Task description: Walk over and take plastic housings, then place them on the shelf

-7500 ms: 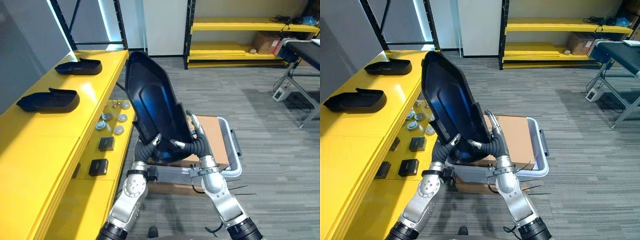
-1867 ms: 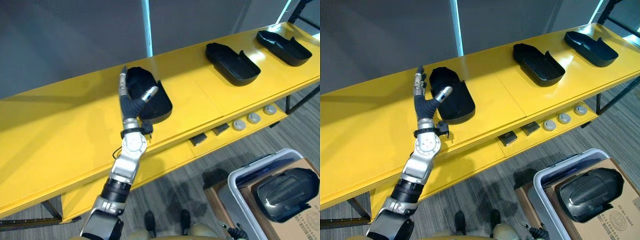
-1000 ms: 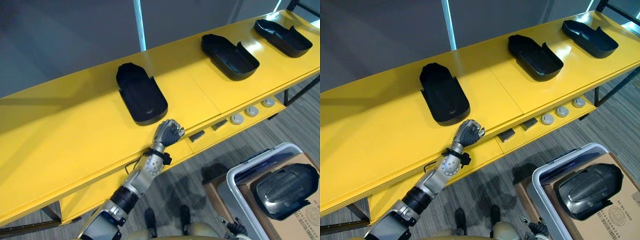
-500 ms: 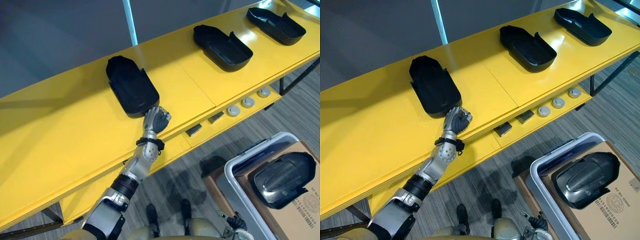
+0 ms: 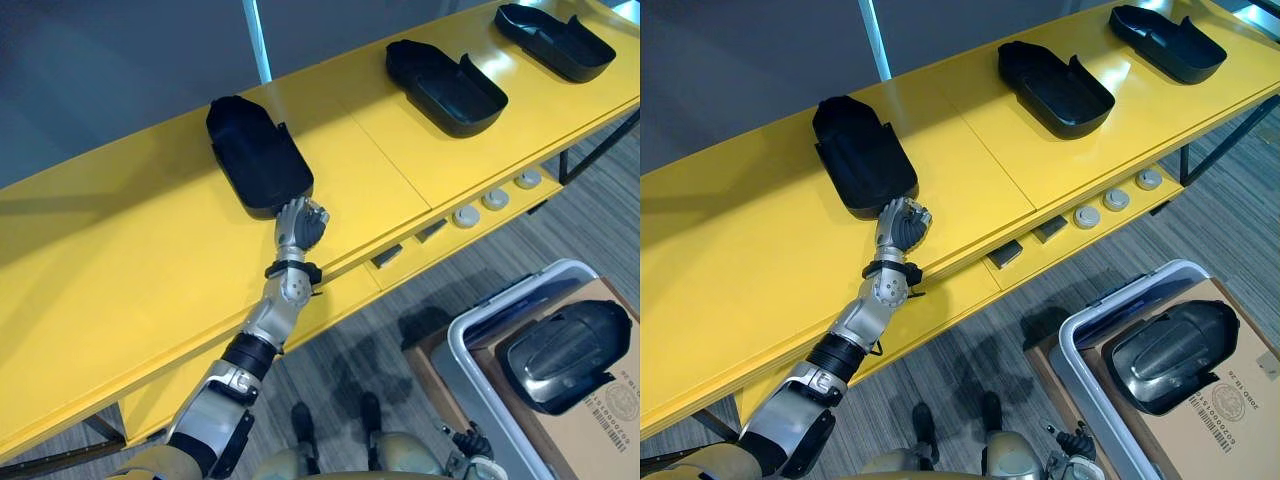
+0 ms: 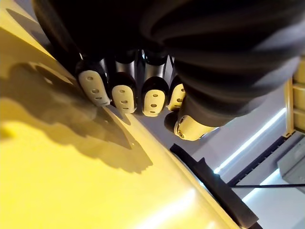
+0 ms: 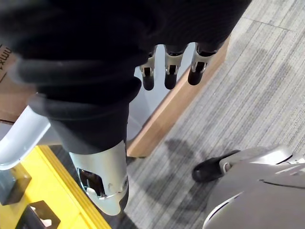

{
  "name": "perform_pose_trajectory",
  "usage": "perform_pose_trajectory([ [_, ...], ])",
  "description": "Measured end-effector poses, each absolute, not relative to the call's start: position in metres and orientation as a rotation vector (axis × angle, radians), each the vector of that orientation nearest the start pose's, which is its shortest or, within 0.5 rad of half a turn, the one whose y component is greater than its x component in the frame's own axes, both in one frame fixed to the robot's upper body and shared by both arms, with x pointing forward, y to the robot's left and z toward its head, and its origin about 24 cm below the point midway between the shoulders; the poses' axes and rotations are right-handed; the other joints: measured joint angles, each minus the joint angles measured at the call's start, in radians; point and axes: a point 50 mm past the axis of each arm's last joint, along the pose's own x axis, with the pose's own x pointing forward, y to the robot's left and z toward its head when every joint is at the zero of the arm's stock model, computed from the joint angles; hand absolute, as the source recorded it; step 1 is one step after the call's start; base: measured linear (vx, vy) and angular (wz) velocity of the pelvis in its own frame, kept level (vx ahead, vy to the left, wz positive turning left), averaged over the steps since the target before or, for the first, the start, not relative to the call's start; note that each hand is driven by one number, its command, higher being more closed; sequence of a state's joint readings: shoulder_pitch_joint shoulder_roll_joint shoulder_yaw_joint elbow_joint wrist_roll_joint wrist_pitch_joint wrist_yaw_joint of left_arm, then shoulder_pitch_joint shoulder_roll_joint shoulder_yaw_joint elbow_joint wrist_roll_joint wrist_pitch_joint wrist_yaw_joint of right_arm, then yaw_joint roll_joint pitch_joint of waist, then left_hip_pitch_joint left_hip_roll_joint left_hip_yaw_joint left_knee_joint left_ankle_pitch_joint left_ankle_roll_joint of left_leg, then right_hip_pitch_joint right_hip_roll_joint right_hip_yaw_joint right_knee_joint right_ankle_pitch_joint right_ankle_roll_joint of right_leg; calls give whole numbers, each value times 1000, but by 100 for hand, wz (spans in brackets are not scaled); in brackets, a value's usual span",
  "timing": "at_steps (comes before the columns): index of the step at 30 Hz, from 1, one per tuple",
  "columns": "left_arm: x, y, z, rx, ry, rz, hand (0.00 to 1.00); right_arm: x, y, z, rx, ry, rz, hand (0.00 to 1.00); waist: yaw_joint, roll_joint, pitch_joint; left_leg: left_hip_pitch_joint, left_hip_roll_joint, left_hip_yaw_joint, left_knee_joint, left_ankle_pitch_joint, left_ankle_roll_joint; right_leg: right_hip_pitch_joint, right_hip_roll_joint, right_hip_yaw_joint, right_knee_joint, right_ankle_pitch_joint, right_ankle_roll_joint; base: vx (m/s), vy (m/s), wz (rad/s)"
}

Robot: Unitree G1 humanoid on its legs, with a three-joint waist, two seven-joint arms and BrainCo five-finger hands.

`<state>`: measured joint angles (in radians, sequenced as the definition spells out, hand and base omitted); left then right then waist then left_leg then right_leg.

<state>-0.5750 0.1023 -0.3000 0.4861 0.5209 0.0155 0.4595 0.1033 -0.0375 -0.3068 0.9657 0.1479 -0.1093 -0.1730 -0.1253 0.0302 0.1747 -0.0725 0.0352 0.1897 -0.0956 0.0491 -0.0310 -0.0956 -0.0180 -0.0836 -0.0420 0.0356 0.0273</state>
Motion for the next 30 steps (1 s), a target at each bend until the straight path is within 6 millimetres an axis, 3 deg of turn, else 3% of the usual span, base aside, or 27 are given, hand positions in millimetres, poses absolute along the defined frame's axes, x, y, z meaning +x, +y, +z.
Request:
perform_pose_trajectory([
  [7, 334, 79, 111, 663, -381, 74, 100, 99, -220, -150, 142, 940, -582, 0, 2, -1, 0, 2, -1, -17, 0, 1, 2, 7, -2, -11, 0, 0, 0, 0, 0, 4],
  [11, 297, 59, 160, 500, -660, 3, 100, 94, -222, -151, 137, 952, -588, 0, 30, 0, 0, 9, -3, -33, 1, 1, 2, 22, -3, -24, -1, -1, 0, 11, 4, 11],
  [13, 281, 64, 181, 424, -773, 20, 100, 92, -222, -151, 134, 958, -588, 0, 33, 0, 0, 22, -4, -45, 1, 1, 2, 39, -4, -35, 0, -6, 1, 4, 4, 16],
  [16, 253, 87, 204, 312, -909, 105, 100, 89, -223, -152, 126, 968, -589, 0, 59, 2, -1, 38, -5, -58, 1, 1, 2, 60, -5, -50, 4, -14, -3, -12, 3, 17],
  [18, 235, 126, 210, 273, -941, 279, 100, 86, -224, -153, 119, 981, -586, 0, 75, 3, -2, 52, -5, -80, 1, 1, 2, 80, -5, -68, 10, -24, -6, -23, -4, 24],
  [20, 225, 154, 208, 270, -934, 422, 100, 83, -226, -154, 112, 995, -587, 0, 89, 5, -3, 56, -5, -97, 1, 1, 2, 85, -5, -85, 23, -35, -7, -10, -9, 34],
  [22, 208, 204, 192, 286, -844, 695, 100, 77, -227, -155, 108, 1013, -591, 0, 117, 1, -6, 72, -5, -120, 1, 3, 0, 106, -6, -110, 41, -55, -11, 1, -15, 42],
  [25, 186, 240, 167, 297, -713, 919, 100, 75, -228, -155, 105, 1016, -593, 0, 149, -5, -14, 80, -7, -143, 1, 4, -3, 122, -8, -133, 49, -68, -9, 7, -14, 25],
  [28, 169, 260, 136, 311, -548, 1038, 100, 75, -228, -155, 105, 1018, -594, 0, 170, -13, -34, 84, -11, -160, 1, 5, -4, 129, -12, -149, 59, -79, -11, 10, -4, 22],
  [30, 155, 271, 96, 313, -330, 1108, 100, 80, -228, -154, 104, 1004, -590, 0, 175, -20, -52, 87, -13, -164, 0, 5, -4, 136, -15, -155, 59, -83, -10, 3, 3, 7],
])
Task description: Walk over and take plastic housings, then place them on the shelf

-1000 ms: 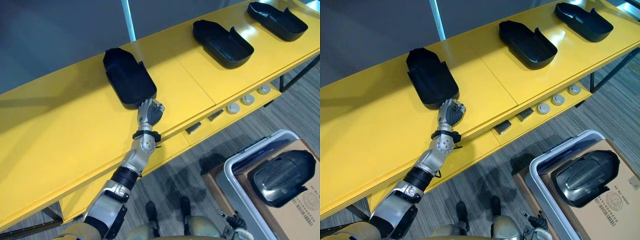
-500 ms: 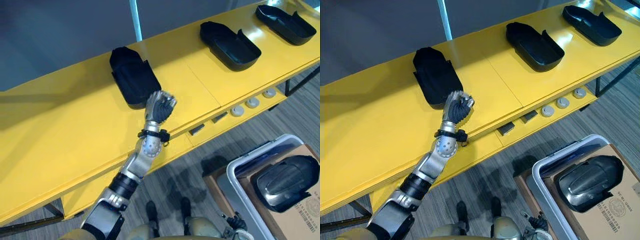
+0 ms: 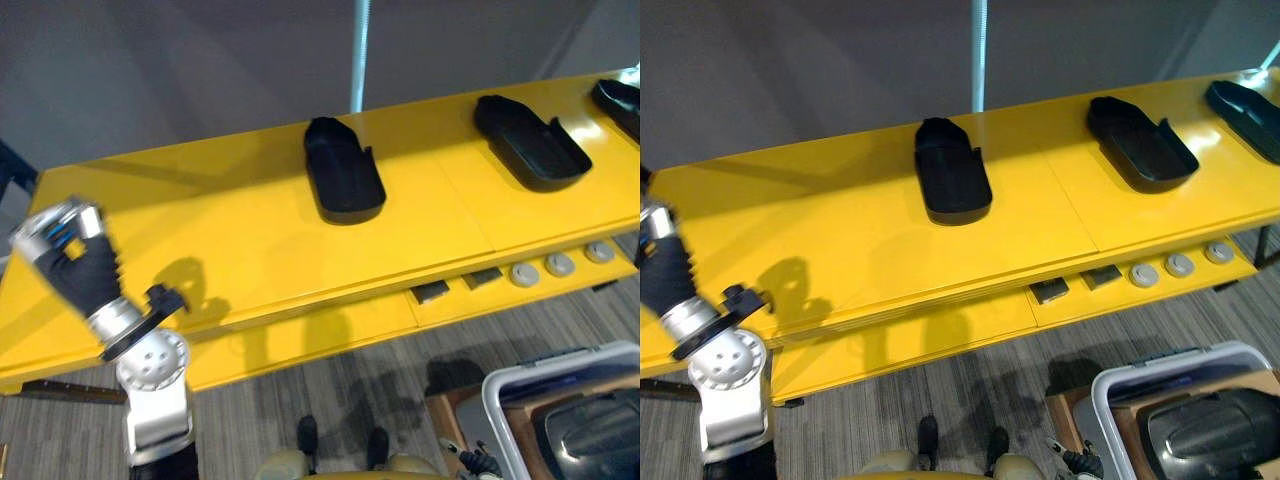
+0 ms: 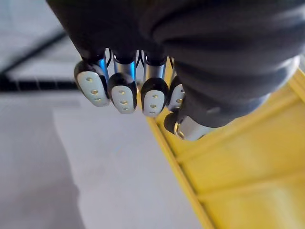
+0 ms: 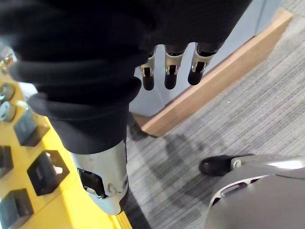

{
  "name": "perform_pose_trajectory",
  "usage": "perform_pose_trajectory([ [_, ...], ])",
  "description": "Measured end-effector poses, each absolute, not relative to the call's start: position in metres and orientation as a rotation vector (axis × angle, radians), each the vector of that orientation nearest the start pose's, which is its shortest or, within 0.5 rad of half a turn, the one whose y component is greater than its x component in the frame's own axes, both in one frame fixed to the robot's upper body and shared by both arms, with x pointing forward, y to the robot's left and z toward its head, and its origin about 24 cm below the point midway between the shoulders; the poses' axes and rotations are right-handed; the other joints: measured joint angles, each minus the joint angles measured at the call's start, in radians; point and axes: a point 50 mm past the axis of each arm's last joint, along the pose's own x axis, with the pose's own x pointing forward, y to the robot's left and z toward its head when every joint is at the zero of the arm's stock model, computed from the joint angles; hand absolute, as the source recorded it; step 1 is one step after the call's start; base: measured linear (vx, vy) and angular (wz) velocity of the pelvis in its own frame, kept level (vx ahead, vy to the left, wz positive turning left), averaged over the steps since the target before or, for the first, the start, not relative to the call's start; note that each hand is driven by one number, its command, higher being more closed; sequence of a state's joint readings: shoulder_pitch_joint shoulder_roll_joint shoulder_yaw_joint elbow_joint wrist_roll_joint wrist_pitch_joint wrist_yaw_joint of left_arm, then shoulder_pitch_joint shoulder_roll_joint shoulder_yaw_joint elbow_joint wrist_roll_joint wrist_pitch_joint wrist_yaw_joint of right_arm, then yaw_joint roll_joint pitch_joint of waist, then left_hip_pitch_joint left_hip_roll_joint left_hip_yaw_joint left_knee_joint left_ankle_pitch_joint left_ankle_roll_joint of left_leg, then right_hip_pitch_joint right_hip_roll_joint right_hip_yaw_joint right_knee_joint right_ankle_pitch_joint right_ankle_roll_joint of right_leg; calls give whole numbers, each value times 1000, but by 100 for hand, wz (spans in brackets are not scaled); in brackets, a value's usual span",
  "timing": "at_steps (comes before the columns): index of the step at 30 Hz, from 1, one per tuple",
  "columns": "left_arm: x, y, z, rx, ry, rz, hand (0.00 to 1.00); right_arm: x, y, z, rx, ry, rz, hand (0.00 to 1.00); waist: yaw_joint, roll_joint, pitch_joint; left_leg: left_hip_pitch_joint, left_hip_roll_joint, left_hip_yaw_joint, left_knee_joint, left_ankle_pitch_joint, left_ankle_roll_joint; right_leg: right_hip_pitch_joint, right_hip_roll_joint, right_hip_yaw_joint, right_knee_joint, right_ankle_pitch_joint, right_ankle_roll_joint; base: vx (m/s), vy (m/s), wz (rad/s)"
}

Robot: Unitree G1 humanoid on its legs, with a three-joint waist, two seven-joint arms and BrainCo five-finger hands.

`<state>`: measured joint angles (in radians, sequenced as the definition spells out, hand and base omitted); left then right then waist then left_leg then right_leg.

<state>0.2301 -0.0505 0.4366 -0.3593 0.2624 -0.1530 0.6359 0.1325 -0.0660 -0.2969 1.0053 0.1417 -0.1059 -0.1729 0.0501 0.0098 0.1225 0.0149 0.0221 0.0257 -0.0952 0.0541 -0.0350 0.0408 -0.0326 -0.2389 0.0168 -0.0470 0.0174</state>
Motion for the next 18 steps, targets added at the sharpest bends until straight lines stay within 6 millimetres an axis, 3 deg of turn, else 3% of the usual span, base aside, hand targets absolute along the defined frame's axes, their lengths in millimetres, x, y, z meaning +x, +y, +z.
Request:
perform_pose_trajectory([
  [1, 152, 272, 85, 308, -274, 1118, 100, 81, -228, -154, 104, 1001, -588, 0, 1, -1, -1, -1, 0, -1, 0, 0, 0, 2, -1, -1, 0, -1, 0, -40, 5, 7],
  [3, 145, 276, 34, 314, -11, 1105, 100, 88, -227, -153, 95, 989, -577, 0, 0, -2, -9, 0, -1, -1, -2, 0, 0, 5, -2, -2, 1, -1, 0, -55, 6, 1],
  [4, 143, 276, 20, 308, 65, 1091, 100, 89, -228, -152, 91, 985, -574, 0, -3, -2, -13, 0, -2, -1, -5, 0, 0, 5, -3, -3, 0, -1, 0, -41, 6, -1],
  [5, 137, 274, -10, 298, 221, 1057, 0, 91, -228, -151, 86, 979, -570, 0, -6, -3, -21, 0, -2, 0, -6, 0, 0, 5, -3, -3, 0, -1, 1, 0, 0, 0],
  [7, 121, 263, -63, 240, 504, 940, 0, 94, -228, -150, 79, 977, -562, 0, -9, -6, -28, 0, -2, 0, -6, 0, 0, 5, -4, -3, 0, -6, 7, 0, 0, 0],
  [8, 119, 261, -68, 239, 532, 924, 0, 95, -228, -150, 79, 976, -562, 0, -9, -6, -28, 0, -2, 0, -6, 0, 0, 5, -4, -3, 0, -7, 10, 0, 0, 0],
  [10, 100, 242, -111, 181, 773, 745, 0, 96, -229, -150, 79, 981, -560, 0, -13, -8, -29, 8, -1, 3, -6, -1, -1, 5, -3, -2, 1, -9, 11, 0, 0, 0],
  [13, 91, 231, -128, 144, 871, 626, 0, 96, -229, -150, 80, 985, -559, 0, -14, -8, -29, 9, 0, 6, -6, -5, -6, 5, -3, 0, 2, -11, 10, 0, 0, 0],
  [18, 91, 230, -137, 154, 927, 533, 0, 100, -229, -149, 83, 976, -557, 0, -28, -4, -26, 17, 4, 25, -6, -9, -8, 0, -2, 17, 14, -17, 8, 15, -4, -11],
])
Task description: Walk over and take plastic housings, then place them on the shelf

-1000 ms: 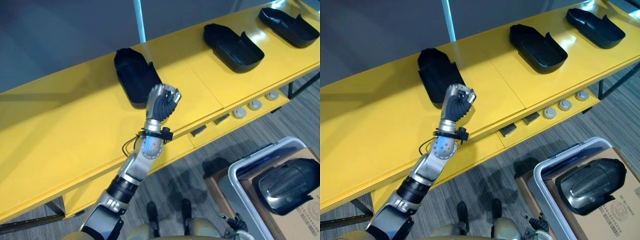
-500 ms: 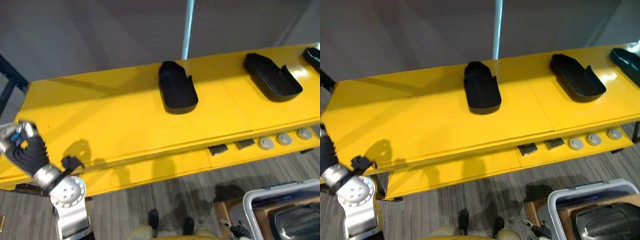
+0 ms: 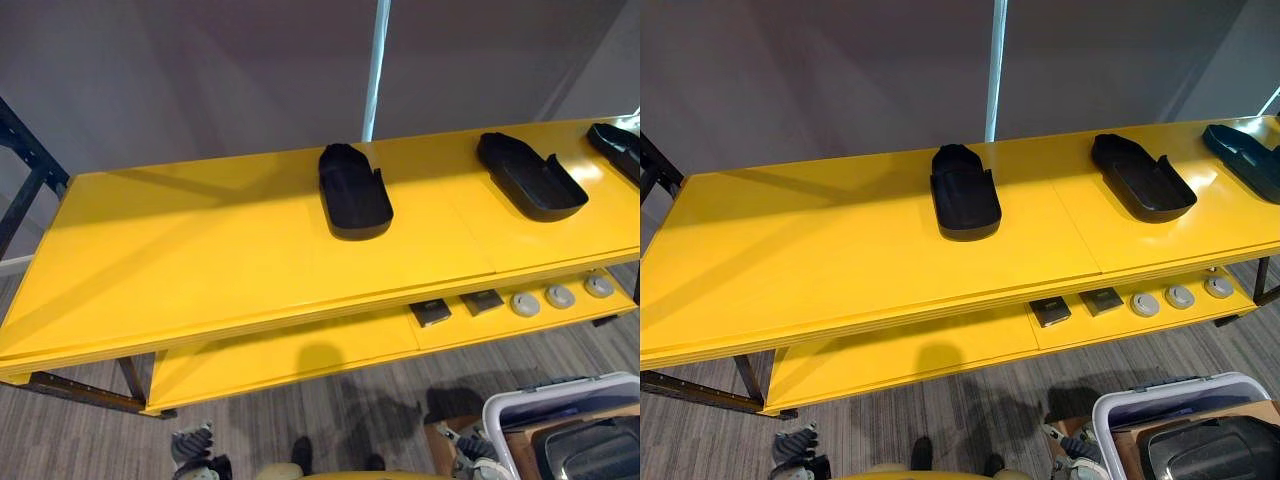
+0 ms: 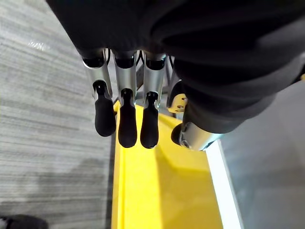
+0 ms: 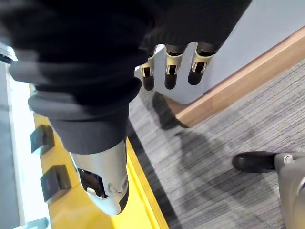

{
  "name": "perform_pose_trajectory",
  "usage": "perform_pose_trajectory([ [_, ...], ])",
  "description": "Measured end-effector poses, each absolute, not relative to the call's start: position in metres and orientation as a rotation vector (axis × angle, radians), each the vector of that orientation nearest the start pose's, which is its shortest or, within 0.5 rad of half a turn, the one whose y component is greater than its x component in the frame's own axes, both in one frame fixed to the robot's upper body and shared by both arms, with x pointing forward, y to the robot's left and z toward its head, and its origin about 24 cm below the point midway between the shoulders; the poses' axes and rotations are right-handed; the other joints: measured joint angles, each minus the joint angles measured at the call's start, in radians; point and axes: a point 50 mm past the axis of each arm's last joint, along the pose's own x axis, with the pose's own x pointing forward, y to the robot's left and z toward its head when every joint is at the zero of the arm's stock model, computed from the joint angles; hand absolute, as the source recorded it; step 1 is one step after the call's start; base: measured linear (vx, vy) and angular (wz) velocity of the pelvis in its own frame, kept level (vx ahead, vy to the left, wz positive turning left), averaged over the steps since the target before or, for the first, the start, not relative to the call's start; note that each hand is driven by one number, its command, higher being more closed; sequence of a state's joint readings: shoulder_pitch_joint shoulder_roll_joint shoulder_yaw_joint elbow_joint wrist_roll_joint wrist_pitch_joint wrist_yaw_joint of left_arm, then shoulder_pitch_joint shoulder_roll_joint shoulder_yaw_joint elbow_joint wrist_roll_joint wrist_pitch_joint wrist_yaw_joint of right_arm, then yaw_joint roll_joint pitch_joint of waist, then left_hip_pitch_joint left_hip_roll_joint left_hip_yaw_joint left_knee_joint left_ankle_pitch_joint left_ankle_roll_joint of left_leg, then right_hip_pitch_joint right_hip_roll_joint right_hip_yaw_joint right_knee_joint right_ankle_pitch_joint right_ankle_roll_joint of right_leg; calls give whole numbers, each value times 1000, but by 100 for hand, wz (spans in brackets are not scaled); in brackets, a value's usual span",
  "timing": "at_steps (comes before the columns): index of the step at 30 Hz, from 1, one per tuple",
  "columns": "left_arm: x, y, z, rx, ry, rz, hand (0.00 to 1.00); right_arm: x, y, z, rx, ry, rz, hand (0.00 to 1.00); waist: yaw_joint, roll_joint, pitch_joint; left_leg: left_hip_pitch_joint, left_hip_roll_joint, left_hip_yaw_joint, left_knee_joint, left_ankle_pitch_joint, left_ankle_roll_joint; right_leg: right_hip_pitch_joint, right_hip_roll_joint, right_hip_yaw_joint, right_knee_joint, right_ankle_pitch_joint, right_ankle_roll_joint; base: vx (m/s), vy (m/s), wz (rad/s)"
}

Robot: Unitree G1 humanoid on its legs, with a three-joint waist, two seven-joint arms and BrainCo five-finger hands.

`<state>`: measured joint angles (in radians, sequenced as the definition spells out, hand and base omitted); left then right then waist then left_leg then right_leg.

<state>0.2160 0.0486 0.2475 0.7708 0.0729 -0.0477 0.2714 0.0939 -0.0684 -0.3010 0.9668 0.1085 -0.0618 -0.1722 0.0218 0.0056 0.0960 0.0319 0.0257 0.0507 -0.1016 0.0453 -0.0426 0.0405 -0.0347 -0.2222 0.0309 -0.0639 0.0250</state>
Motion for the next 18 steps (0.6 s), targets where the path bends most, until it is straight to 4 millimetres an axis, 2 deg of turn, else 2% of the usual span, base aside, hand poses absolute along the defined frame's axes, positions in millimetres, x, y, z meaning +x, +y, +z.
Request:
perform_pose_trajectory([
  [3, 95, 224, -141, 164, 950, 476, 0, 108, -229, -147, 88, 958, -557, 0, -6, 1, 1, 1, 3, 24, 0, -6, 2, -11, 2, 17, 4, 0, -1, 18, -3, -22],
  [8, 105, 214, -144, 179, 957, 393, 0, 108, -230, -147, 91, 957, -563, 0, -9, 0, 2, 12, 3, 48, 5, -22, -1, -12, 2, 38, 6, -5, 2, 46, 4, -15],
  [14, 111, 210, -144, 198, 950, 346, 0, 112, -230, -146, 62, 953, -544, 0, -11, 2, 4, 21, 8, 91, 7, -40, -10, -50, 1, 76, 75, -50, 1, 60, -7, -19],
  [16, 111, 208, -145, 207, 955, 330, 0, 111, -230, -146, 57, 957, -542, 0, -12, 3, 7, 36, 9, 105, 11, -54, -17, -47, 1, 89, 91, -64, 0, 91, -13, -18],
  [18, 114, 207, -145, 214, 952, 318, 0, 114, -230, -145, 57, 948, -539, 0, -11, 2, 19, 29, 13, 130, 71, -96, -24, -48, 0, 113, 114, -80, 2, 73, -11, -30],
])
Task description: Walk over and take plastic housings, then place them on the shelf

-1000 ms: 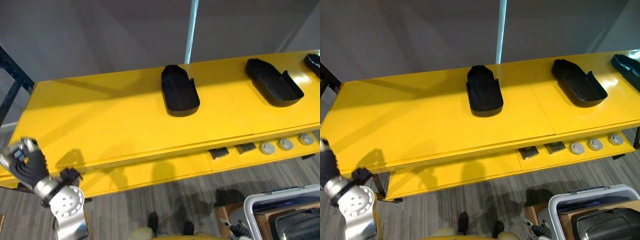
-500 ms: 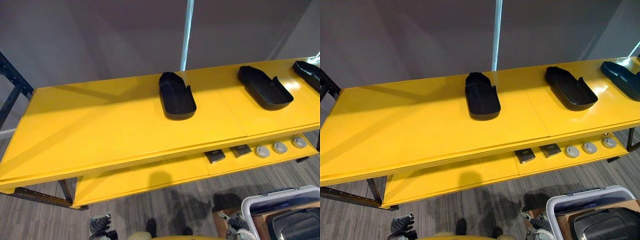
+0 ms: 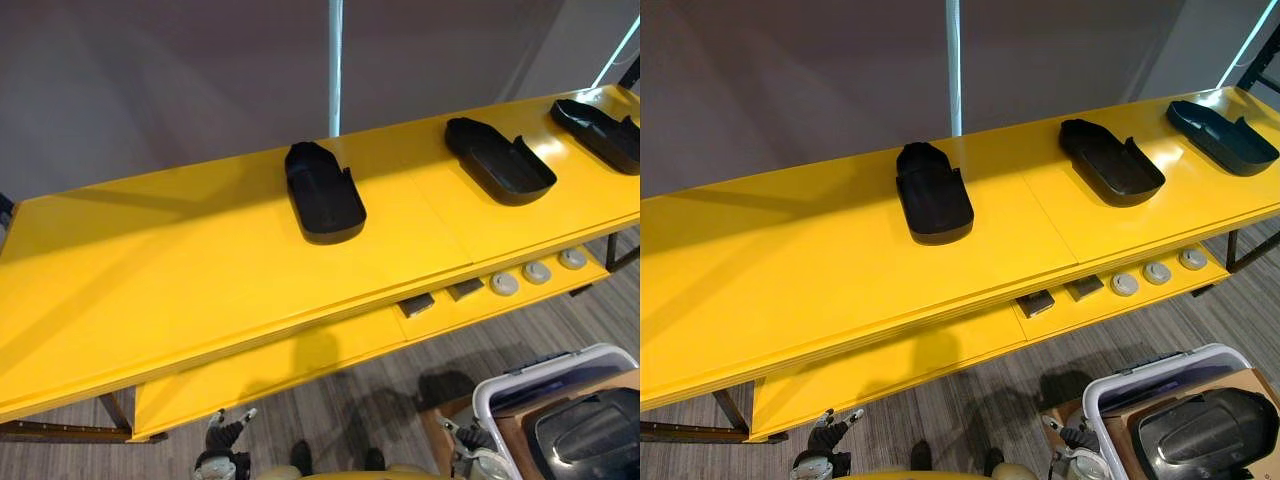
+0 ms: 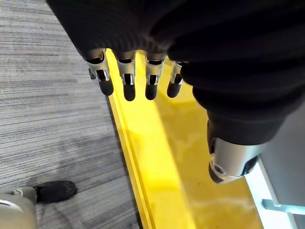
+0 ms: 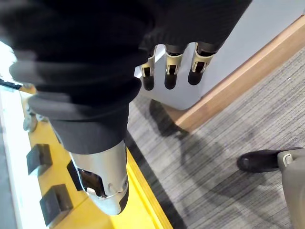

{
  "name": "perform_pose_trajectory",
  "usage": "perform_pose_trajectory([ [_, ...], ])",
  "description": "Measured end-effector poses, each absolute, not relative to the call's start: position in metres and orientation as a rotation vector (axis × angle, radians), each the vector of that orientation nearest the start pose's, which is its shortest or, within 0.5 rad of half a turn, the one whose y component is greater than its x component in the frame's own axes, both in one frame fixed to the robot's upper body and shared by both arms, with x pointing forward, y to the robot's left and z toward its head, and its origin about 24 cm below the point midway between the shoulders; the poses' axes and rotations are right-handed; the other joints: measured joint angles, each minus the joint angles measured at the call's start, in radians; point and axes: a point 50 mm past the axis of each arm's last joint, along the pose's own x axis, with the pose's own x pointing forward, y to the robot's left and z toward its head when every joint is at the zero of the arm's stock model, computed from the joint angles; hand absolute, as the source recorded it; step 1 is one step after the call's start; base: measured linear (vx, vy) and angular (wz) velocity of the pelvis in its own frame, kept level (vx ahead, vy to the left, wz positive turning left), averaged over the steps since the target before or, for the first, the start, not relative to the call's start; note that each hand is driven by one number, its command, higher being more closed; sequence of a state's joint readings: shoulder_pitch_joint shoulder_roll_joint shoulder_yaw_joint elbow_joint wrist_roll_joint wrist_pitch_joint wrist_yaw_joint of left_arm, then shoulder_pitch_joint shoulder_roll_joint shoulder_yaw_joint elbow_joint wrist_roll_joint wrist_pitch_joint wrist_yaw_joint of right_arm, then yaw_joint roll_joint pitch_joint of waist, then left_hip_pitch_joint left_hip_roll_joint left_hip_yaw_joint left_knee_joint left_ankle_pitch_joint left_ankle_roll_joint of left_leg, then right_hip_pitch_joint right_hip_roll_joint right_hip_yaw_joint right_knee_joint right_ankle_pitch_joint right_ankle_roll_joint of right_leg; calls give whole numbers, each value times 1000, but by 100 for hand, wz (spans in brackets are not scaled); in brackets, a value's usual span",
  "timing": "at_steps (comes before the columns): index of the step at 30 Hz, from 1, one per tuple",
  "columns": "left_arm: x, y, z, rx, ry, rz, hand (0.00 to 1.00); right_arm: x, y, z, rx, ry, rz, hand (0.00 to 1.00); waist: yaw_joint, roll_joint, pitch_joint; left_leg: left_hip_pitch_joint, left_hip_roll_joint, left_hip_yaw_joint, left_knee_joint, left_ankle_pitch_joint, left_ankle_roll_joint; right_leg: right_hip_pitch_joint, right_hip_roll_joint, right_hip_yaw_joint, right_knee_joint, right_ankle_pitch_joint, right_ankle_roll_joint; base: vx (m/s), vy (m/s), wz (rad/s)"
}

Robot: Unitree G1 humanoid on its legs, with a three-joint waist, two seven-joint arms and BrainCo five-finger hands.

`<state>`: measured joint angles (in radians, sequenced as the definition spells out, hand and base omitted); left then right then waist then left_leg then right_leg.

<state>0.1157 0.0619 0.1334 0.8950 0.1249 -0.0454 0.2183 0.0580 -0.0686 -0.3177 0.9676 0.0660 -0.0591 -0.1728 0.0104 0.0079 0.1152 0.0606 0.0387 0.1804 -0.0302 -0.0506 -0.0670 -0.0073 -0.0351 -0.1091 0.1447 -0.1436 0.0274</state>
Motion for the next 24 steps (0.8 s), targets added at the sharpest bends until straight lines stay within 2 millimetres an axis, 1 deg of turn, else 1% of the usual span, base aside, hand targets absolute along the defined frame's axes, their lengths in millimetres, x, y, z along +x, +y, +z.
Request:
perform_pose_trajectory([
  [2, 120, 206, -143, 217, 936, 311, 0, 121, -231, -143, 53, 931, -534, 0, 0, -1, 9, -44, 6, 13, 98, -42, 1, -25, 0, 34, 13, -1, 1, 23, -13, -44],
  [4, 130, 204, -140, 214, 911, 305, 0, 130, -234, -140, 37, 910, -525, 0, 0, -1, 15, -91, 10, 12, 172, -66, 5, -60, 3, 78, 18, 6, 4, 23, -12, -66],
  [6, 135, 203, -139, 207, 898, 308, 0, 138, -236, -138, 28, 906, -518, 0, 0, 6, 17, -94, 25, 24, 198, -96, 18, -76, 22, 140, 11, 30, 12, 41, 28, -105],
  [7, 138, 203, -137, 203, 888, 312, 0, 146, -235, -136, 20, 895, -506, 0, 3, 17, 23, -86, 41, 58, 205, -123, 25, -87, 45, 185, 1, 56, 35, 22, 50, -126],
  [8, 140, 204, -137, 198, 882, 315, 0, 150, -234, -134, 18, 885, -498, 0, 2, 22, 28, -81, 52, 84, 206, -135, 27, -87, 56, 209, -4, 73, 39, 0, 96, -150],
  [9, 145, 203, -135, 196, 870, 315, 0, 156, -233, -132, 16, 874, -488, 0, 3, 23, 33, -79, 58, 132, 207, -151, 43, -108, 70, 252, -13, 98, 60, -26, 74, -144],
  [10, 155, 203, -131, 195, 843, 311, 0, 163, -232, -130, 17, 863, -484, 0, 0, 19, 51, -79, 58, 172, 213, -158, 55, -124, 74, 290, -20, 126, 69, -66, 117, -134],
  [12, 168, 201, -126, 192, 805, 307, 0, 168, -234, -128, 12, 855, -484, 0, -1, 13, 76, -80, 52, 206, 225, -166, 68, -141, 71, 332, -28, 151, 80, -112, 114, -100],
  [13, 175, 203, -122, 192, 784, 312, 0, 169, -233, -128, 10, 856, -480, 0, -2, 4, 84, -85, 45, 236, 234, -173, 79, -159, 68, 354, -29, 158, 82, -131, 121, -103],
  [14, 181, 206, -119, 195, 765, 319, 0, 169, -230, -128, -6, 862, -460, 0, -13, -6, 99, -101, 44, 263, 267, -177, 86, -172, 62, 346, -39, 175, 92, -134, 104, -90],
  [15, 182, 211, -117, 205, 759, 326, 0, 168, -226, -130, -14, 871, -448, 0, -27, -14, 108, -113, 48, 282, 299, -177, 87, -177, 44, 280, -47, 192, 82, -130, 88, -64],
  [16, 182, 212, -117, 205, 761, 329, 0, 164, -225, -132, -21, 883, -444, 0, -26, -13, 108, -116, 53, 303, 309, -180, 92, -192, 39, 229, -29, 187, 79, -132, 66, -64],
  [17, 180, 215, -118, 198, 765, 346, 0, 159, -225, -134, -29, 897, -441, 0, -23, -7, 109, -117, 68, 350, 316, -188, 106, -228, 29, 110, 71, 139, 45, -140, 53, -58],
  [18, 178, 216, -118, 200, 773, 349, 0, 157, -225, -135, -28, 907, -441, 0, -26, 2, 113, -114, 78, 379, 312, -190, 108, -247, 13, 4, 167, 86, 9, -135, 43, -50],
  [19, 177, 217, -119, 202, 776, 349, 0, 156, -225, -136, -28, 915, -442, 0, -27, 6, 116, -109, 85, 394, 308, -190, 108, -245, 4, -45, 206, 62, -4, -114, 8, -41],
  [20, 174, 218, -120, 205, 781, 352, 0, 153, -225, -138, -28, 926, -442, 0, -22, 9, 115, -101, 98, 428, 302, -190, 108, -231, -20, -132, 263, 15, -16, -102, -69, -53],
  [21, 168, 220, -121, 208, 789, 358, 0, 153, -225, -138, -29, 927, -442, 0, -20, 9, 113, -96, 112, 465, 307, -190, 108, -208, -50, -198, 287, -22, -17, -82, -71, -64],
  [22, 164, 221, -122, 209, 799, 360, 0, 155, -225, -137, -29, 920, -441, 0, -19, 8, 113, -96, 120, 485, 316, -190, 107, -194, -68, -223, 290, -38, -13, -80, -167, -90],
  [23, 157, 221, -126, 206, 822, 365, 0, 160, -226, -135, -31, 906, -440, 0, -5, -3, 106, -96, 123, 529, 339, -192, 101, -171, -112, -250, 261, -34, -18, -52, -211, -122],
  [24, 154, 220, -127, 197, 835, 370, 0, 165, -230, -132, -42, 891, -442, 0, 15, 1, 102, -108, 128, 533, 367, -199, 84, -171, -88, -204, 196, -36, 5, -52, -211, -130],
])
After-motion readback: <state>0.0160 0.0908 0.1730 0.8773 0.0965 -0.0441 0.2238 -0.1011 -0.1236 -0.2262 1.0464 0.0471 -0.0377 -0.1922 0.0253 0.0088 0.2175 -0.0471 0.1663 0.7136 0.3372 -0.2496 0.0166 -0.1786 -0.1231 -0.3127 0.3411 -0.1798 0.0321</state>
